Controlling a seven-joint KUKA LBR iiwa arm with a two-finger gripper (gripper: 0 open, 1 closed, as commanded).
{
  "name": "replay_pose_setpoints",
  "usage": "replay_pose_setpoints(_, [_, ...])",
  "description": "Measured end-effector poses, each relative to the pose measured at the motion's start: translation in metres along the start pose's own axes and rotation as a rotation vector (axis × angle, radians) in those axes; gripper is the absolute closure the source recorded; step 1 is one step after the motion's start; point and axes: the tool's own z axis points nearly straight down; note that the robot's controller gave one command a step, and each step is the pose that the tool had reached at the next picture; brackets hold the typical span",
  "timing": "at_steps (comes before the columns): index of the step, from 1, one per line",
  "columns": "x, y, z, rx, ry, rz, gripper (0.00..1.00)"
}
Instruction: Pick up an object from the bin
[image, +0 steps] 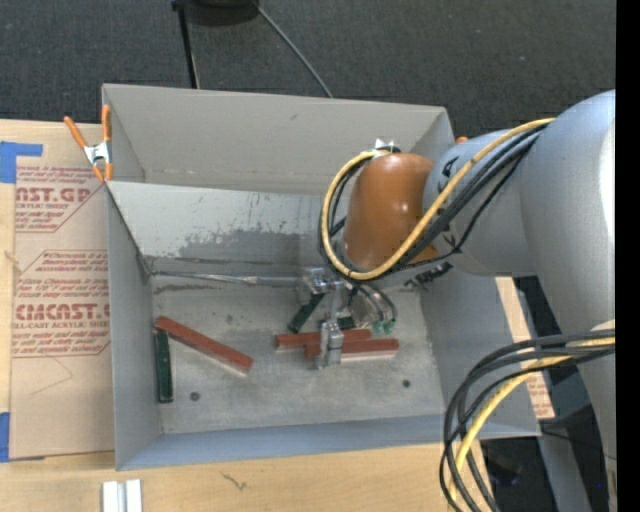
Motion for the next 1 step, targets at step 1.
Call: replay_pose_setpoints(1, [0.0256,-0.0070,0.0070,-0.001,-0.001,-0.266,1.00])
